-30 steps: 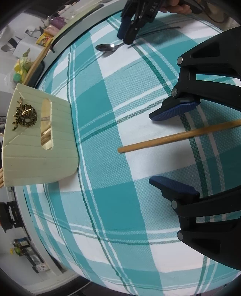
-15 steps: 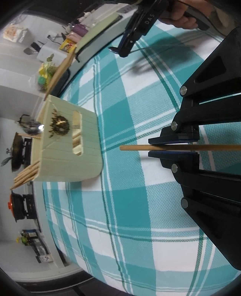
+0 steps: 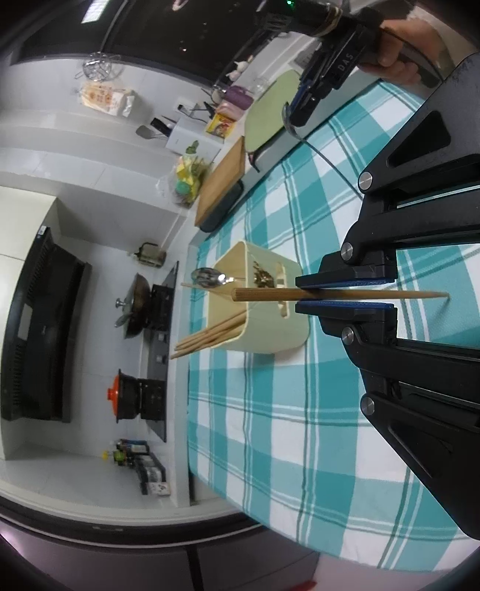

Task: Organize utensils
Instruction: 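Lift the chopstick with the left tool while the right tool lifts the spoon toward the holder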

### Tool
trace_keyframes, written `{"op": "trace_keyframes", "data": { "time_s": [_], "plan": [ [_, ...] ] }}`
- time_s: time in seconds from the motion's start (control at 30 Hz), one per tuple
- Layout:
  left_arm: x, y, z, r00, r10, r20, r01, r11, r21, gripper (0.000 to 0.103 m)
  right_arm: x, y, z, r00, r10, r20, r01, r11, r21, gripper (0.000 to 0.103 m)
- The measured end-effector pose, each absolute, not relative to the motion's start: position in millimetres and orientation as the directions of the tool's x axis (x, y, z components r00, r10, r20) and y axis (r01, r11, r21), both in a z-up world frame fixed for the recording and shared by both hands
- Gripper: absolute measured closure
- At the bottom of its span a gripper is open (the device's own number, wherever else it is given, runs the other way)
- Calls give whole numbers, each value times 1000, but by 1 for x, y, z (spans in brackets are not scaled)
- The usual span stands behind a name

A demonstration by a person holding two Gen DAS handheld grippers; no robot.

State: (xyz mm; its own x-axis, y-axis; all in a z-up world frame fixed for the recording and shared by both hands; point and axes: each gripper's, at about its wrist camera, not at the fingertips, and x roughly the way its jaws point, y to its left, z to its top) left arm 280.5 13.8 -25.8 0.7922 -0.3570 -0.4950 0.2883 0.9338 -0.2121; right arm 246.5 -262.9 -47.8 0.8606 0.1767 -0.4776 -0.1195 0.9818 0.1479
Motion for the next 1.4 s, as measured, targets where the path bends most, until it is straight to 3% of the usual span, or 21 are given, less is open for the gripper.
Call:
{"op": "trace_keyframes", "data": {
  "time_s": [0.03,0.07,0.3,0.43,0.5,0.53,0.57,0.87,1.3,1.33,1.37,1.4],
  "plan": [
    [279,14,-23,801,-353,-484,287,935,-207,98,246,-262,-44,864,175,-471,-121,982,143,81],
    [278,15,-20,804,-355,-477,288,934,-209,98,246,-262,-41,866,177,-468,-126,982,139,85],
    [277,22,-28,797,-363,-483,269,929,-254,98,248,-271,-34,861,164,-482,-113,985,133,85],
    [277,30,-32,796,-361,-486,253,928,-275,98,257,-277,-44,817,148,-557,-104,988,110,85],
    [278,33,-33,794,-359,-490,244,927,-284,98,264,-275,-54,783,144,-605,-112,990,91,71],
    [278,33,-34,792,-359,-493,242,927,-286,98,268,-273,-61,768,146,-624,-122,989,81,50],
    [279,33,-35,791,-359,-496,241,927,-287,99,273,-270,-69,754,147,-641,-134,989,69,43],
    [280,34,-41,785,-361,-504,235,926,-296,98,349,-285,-144,606,158,-780,-86,987,133,43],
    [294,27,-44,778,-357,-518,235,929,-287,98,433,-244,-196,588,38,-808,-95,995,-23,43],
    [295,27,-44,778,-356,-518,234,929,-287,98,438,-245,-200,572,53,-819,-104,995,-9,46],
    [295,27,-44,778,-356,-517,233,929,-288,98,438,-247,-200,595,52,-802,-100,995,-9,67],
    [295,27,-44,779,-357,-516,233,928,-290,98,439,-249,-199,600,42,-799,-94,995,-19,67]
  ]
}}
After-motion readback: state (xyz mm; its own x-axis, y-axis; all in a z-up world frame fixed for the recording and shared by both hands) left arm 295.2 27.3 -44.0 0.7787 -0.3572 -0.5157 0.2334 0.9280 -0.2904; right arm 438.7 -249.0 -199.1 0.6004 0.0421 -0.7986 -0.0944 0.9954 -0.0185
